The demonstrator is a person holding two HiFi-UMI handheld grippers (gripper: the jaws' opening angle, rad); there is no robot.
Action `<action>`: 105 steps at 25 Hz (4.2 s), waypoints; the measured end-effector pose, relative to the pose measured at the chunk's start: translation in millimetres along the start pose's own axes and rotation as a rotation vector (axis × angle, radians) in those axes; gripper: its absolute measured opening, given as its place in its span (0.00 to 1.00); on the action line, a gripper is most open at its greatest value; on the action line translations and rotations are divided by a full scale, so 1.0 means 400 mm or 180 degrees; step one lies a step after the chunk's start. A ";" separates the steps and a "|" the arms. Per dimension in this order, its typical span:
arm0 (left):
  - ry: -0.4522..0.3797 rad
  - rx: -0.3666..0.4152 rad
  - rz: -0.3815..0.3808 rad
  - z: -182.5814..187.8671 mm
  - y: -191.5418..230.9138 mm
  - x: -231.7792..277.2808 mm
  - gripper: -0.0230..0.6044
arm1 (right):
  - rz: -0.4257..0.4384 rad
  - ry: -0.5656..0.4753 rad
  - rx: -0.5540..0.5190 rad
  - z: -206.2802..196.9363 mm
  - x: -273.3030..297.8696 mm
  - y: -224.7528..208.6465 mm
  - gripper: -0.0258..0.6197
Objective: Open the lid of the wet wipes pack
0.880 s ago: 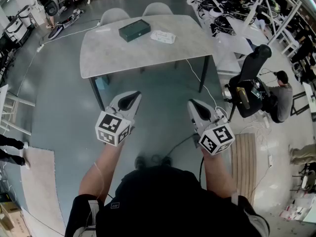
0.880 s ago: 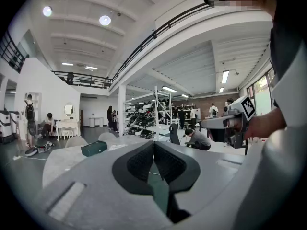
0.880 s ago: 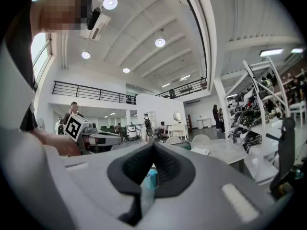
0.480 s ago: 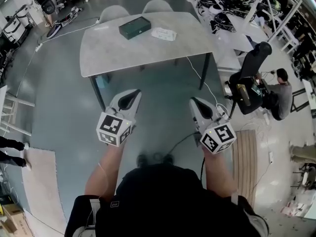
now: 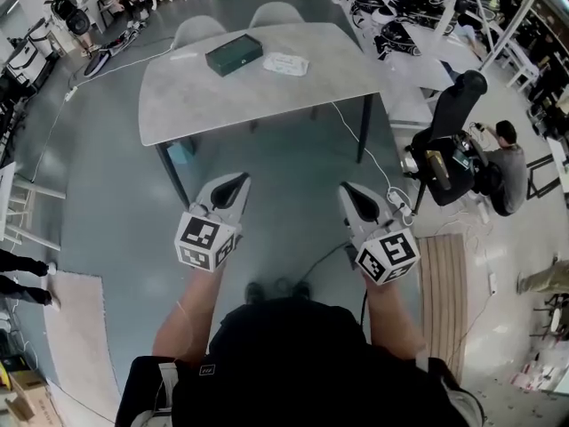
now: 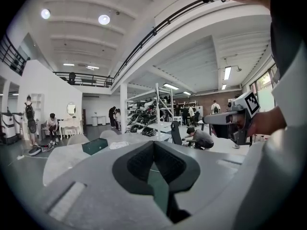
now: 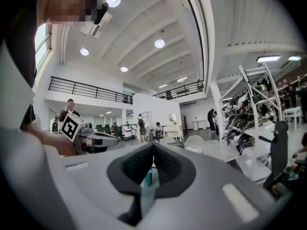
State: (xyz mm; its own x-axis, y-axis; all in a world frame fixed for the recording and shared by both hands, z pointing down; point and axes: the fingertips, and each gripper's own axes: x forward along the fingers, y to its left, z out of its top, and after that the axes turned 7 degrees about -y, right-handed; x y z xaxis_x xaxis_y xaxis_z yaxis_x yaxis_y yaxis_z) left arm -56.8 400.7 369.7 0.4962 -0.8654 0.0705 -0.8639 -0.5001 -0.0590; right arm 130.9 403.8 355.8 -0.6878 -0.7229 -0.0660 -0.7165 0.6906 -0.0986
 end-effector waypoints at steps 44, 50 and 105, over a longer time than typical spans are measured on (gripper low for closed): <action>0.0034 -0.0315 -0.0020 -0.067 0.369 0.428 0.05 | 0.0248 0.0409 0.0228 -0.101 0.472 -0.234 0.07; 0.0086 -0.0379 -0.0041 -0.104 0.512 0.464 0.05 | 0.0318 0.0510 0.0230 -0.120 0.646 -0.231 0.07; 0.0660 -0.0124 -0.0280 -0.207 0.929 1.272 0.05 | 0.0516 0.0930 0.0433 -0.284 1.369 -0.817 0.08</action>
State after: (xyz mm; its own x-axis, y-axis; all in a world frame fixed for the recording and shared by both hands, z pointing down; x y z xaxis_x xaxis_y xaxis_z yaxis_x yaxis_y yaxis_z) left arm -132.6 -222.9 466.0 0.5448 -0.7915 0.2770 -0.8229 -0.5682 -0.0053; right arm -24.7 -215.6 464.9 -0.8096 -0.5543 0.1930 -0.5868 0.7725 -0.2427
